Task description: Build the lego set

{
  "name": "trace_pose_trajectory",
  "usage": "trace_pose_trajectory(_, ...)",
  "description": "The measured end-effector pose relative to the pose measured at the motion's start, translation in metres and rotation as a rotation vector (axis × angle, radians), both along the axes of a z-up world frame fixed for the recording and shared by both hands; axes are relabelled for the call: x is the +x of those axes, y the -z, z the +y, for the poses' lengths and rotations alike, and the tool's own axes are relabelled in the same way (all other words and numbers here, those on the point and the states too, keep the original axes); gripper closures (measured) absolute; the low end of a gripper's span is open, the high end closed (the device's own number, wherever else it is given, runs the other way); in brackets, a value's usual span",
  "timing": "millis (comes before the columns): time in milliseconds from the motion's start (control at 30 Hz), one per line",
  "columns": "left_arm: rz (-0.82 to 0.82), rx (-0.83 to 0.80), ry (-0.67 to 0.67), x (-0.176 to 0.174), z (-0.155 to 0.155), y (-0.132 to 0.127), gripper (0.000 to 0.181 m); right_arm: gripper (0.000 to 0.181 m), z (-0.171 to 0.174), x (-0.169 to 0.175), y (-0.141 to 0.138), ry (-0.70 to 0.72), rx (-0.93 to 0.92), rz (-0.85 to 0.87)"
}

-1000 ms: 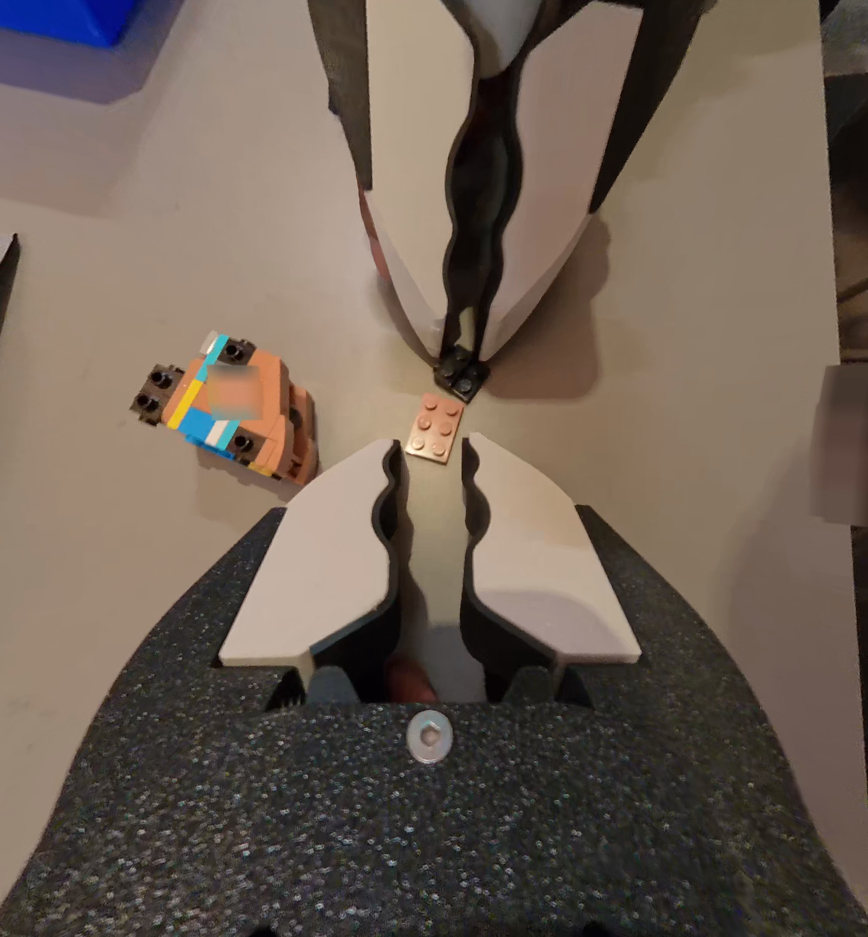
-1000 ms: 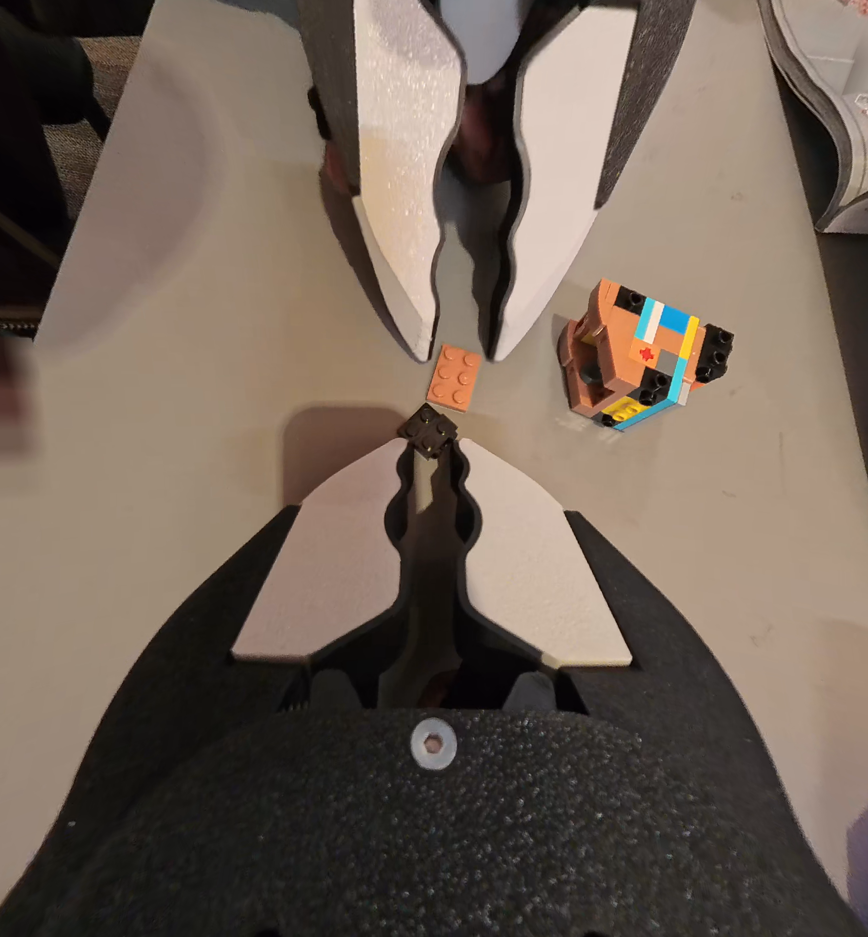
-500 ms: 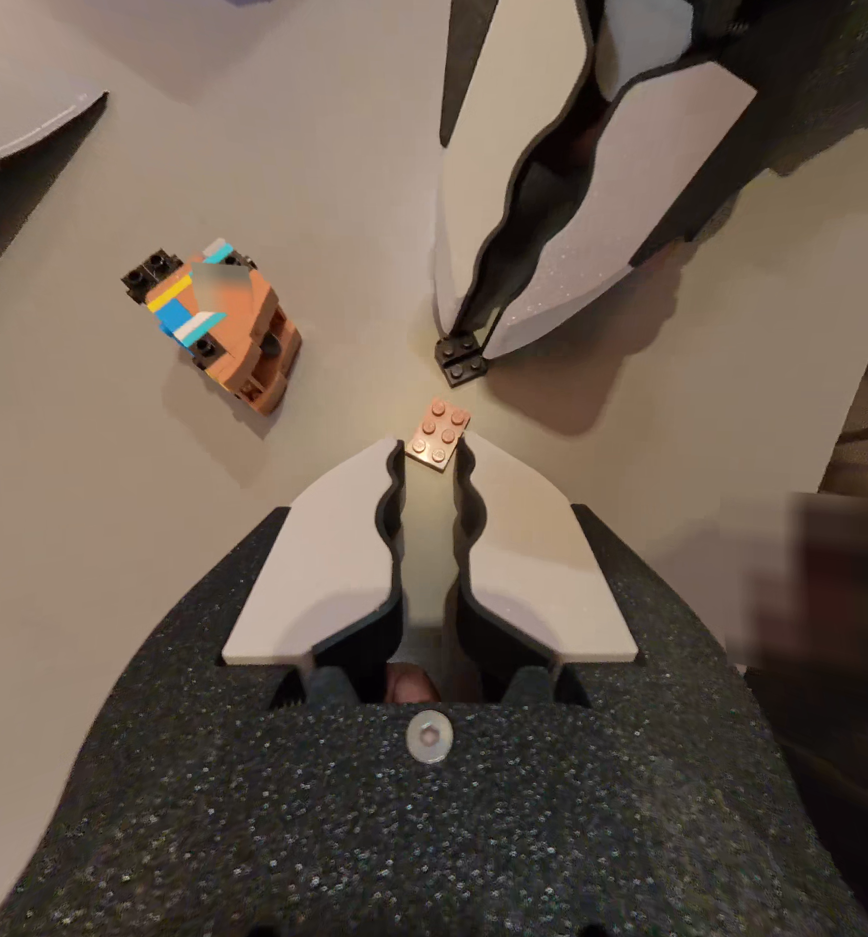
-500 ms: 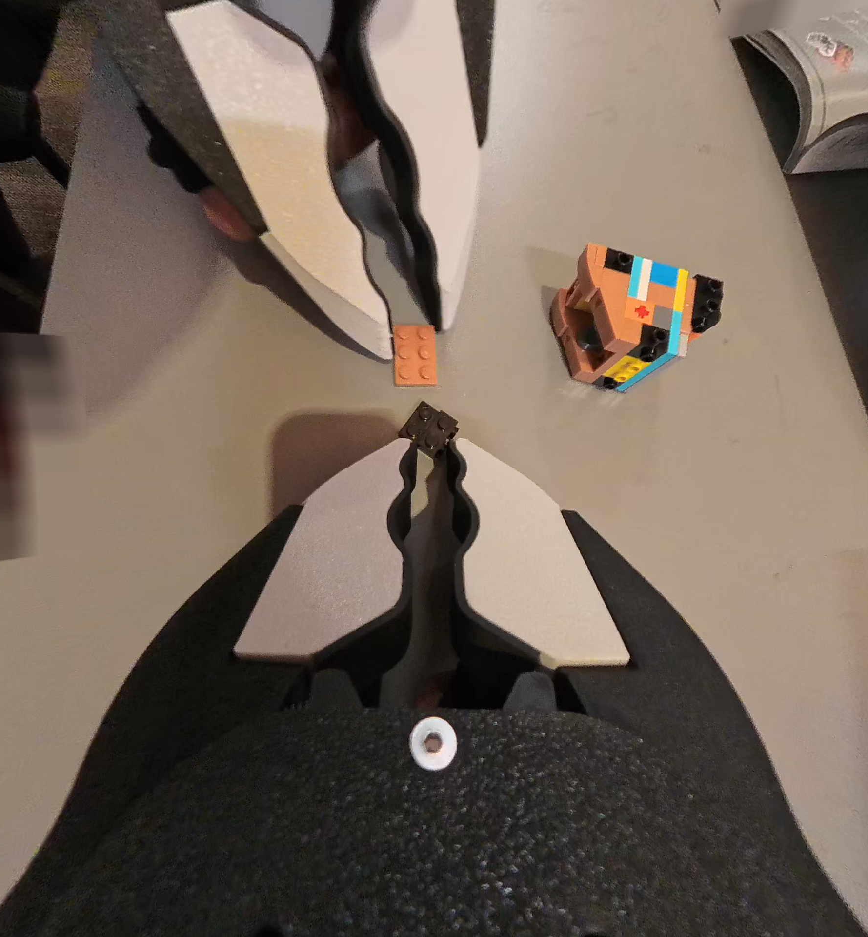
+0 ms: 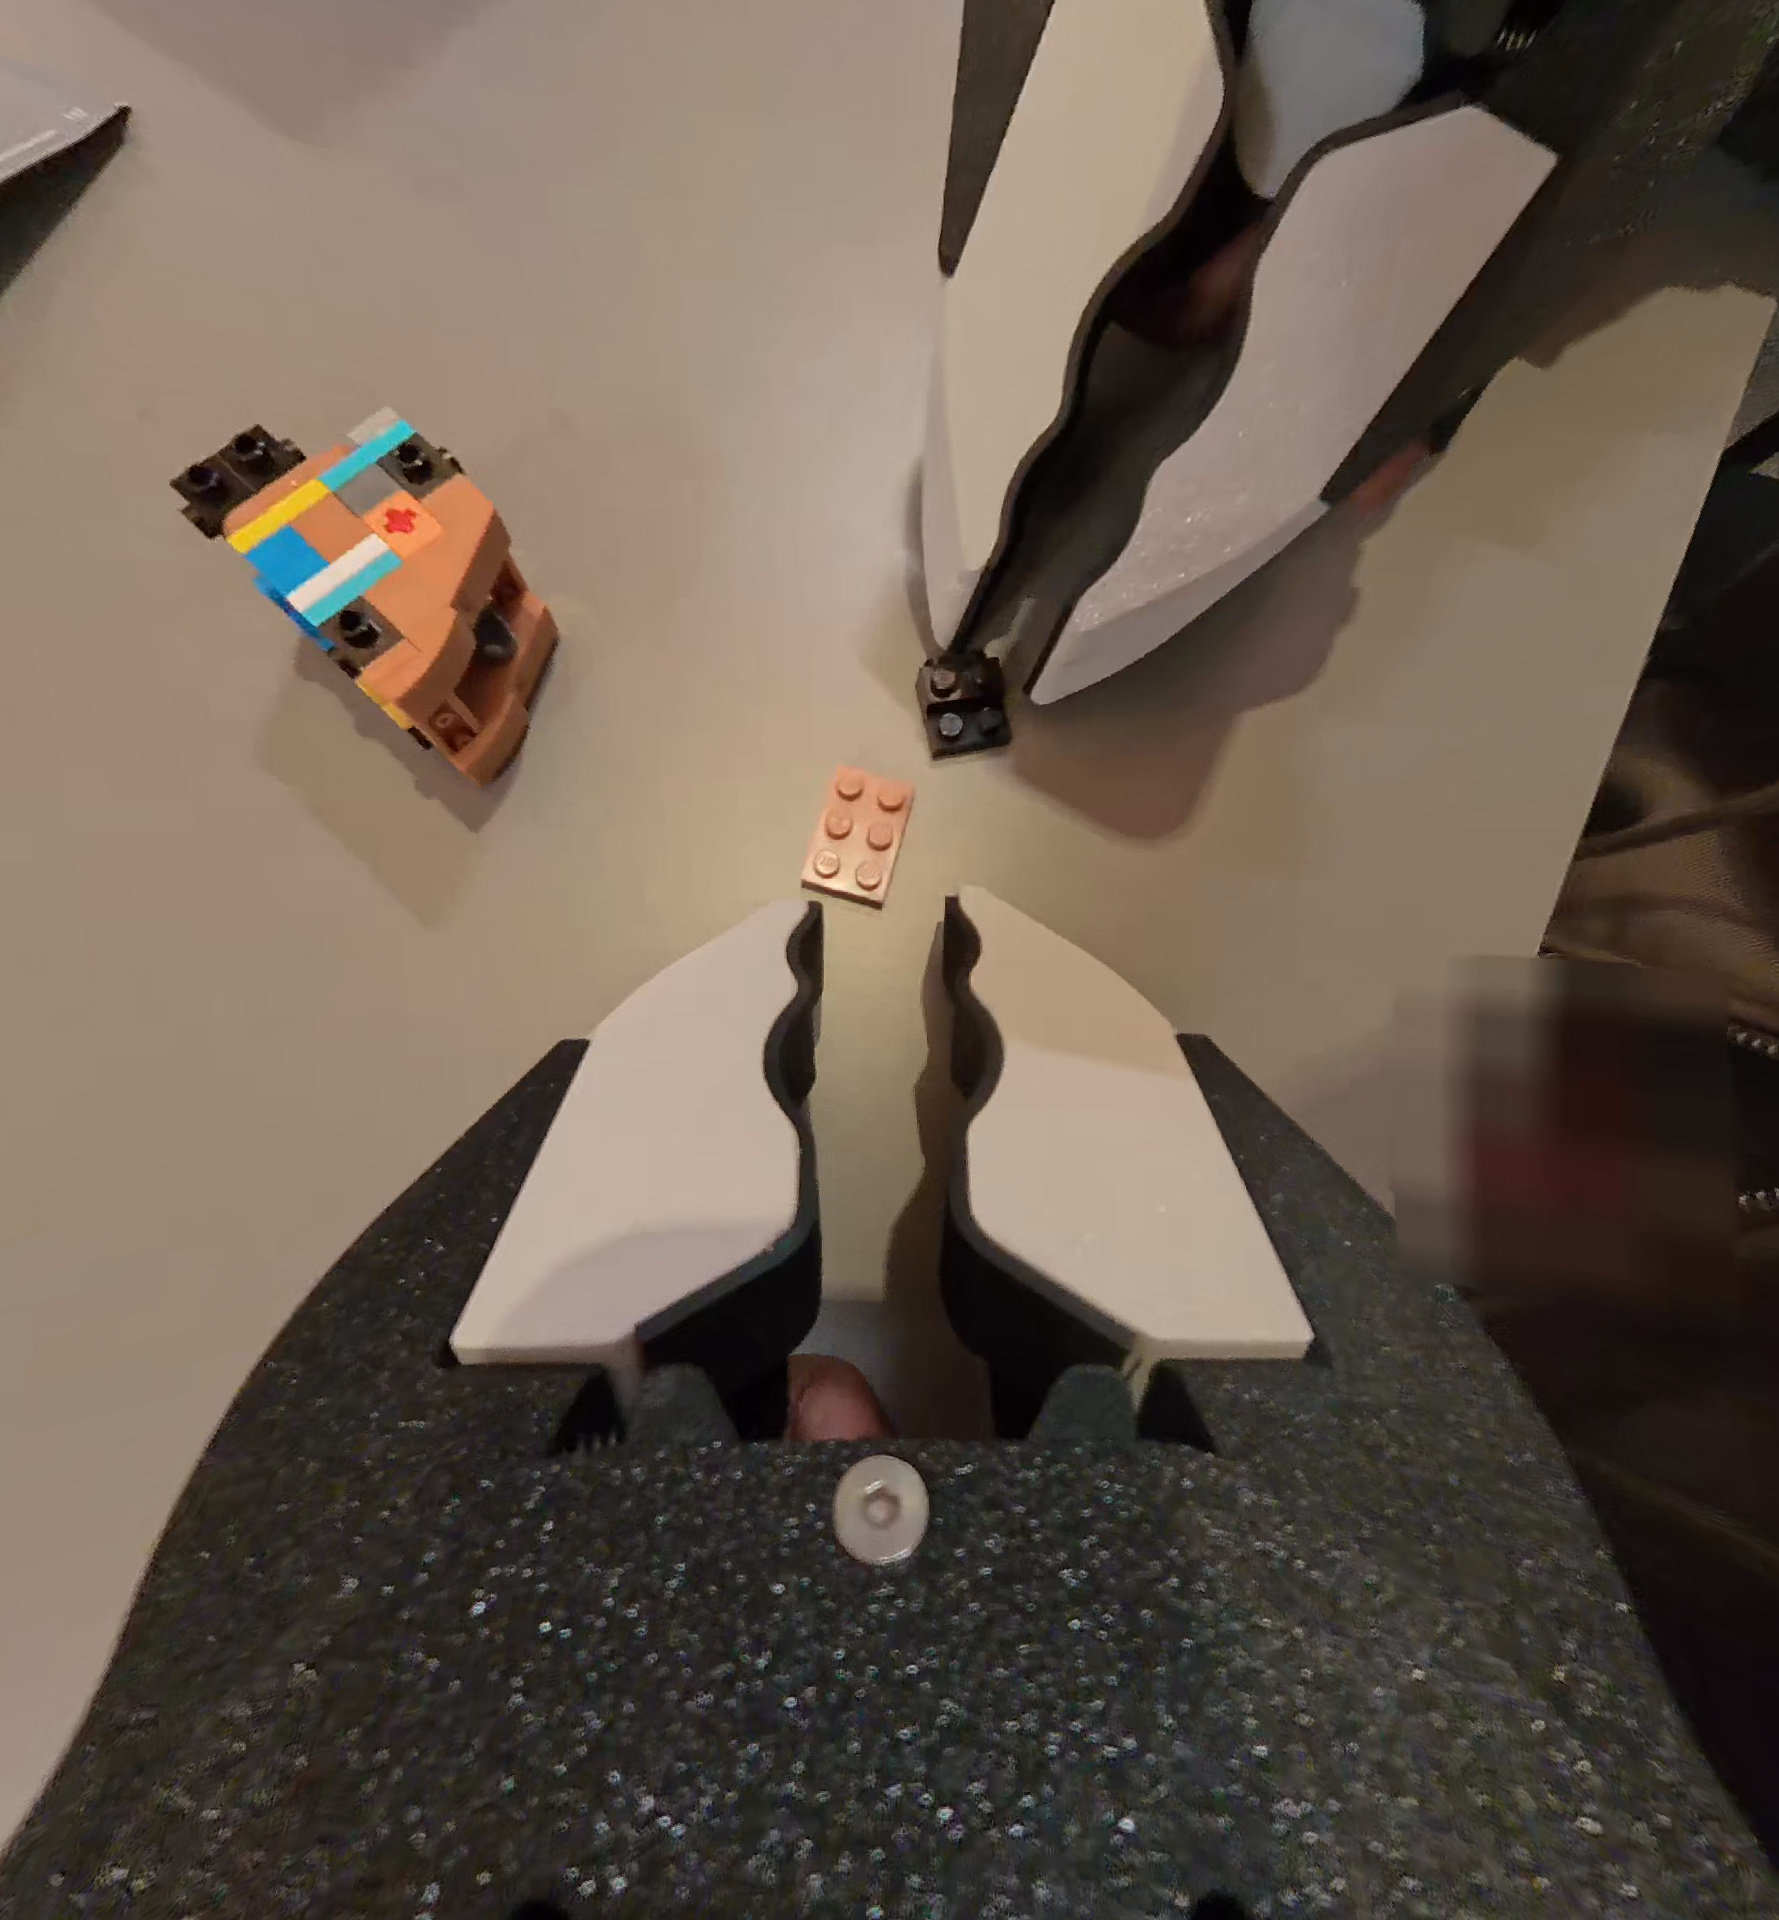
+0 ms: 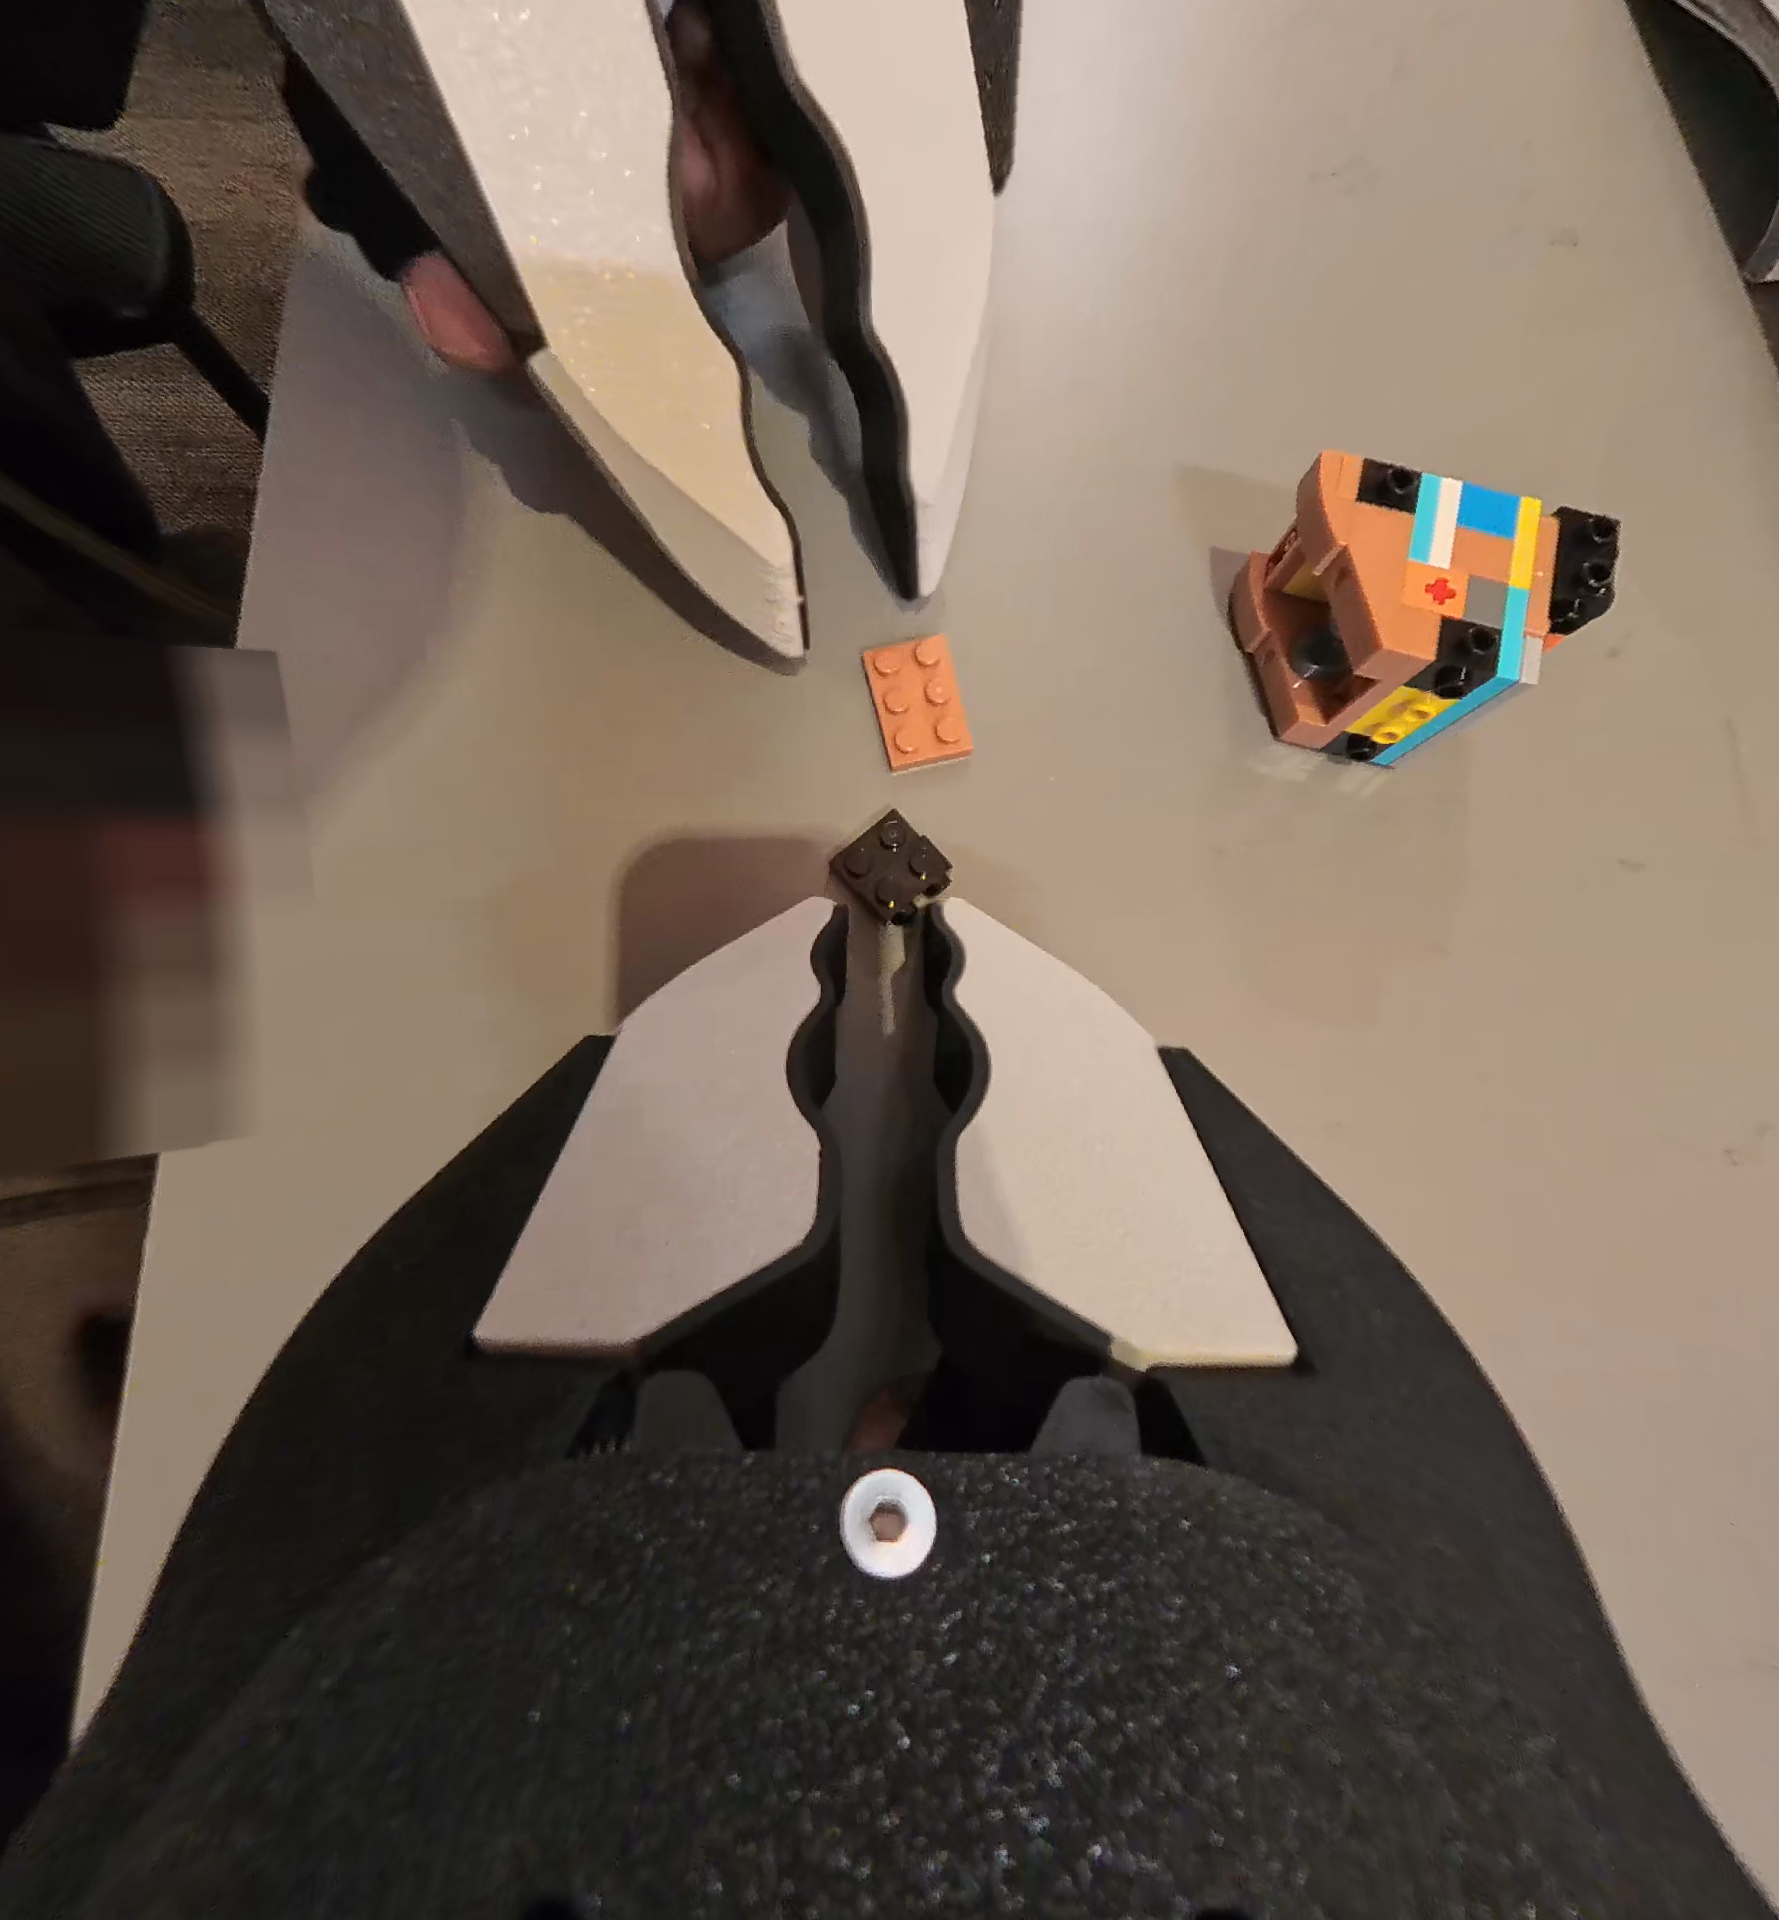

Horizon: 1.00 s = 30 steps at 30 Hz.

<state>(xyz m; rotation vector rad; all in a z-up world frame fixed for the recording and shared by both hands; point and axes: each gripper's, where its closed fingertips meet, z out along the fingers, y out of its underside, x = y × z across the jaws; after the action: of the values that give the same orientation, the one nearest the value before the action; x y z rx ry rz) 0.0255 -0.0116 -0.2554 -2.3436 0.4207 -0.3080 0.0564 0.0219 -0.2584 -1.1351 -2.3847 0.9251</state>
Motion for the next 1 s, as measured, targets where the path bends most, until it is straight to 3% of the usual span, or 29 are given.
trace_pose_trajectory(267, -0.04, -0.003, 0.125, 0.029, -0.002, -0.001, 0.159, 0.166, -0.009, 0.01, -0.001, -0.063, -0.028, -0.012)
trace_pose_trajectory(433, 0.073, 0.069, 0.154, 0.001, 0.005, -0.012, 0.159, 0.166, -0.006, 0.008, -0.005, -0.071, -0.026, 0.022)
trace_pose_trajectory(667, 0.202, 0.222, 0.634, -0.009, 0.012, -0.015, 0.151, 0.163, -0.003, 0.004, -0.011, -0.143, -0.045, 0.097)
trace_pose_trajectory(1000, 0.145, 0.107, 0.948, 0.003, 0.016, 0.002, 0.147, 0.16, -0.003, 0.0, -0.006, -0.197, -0.066, 0.03)
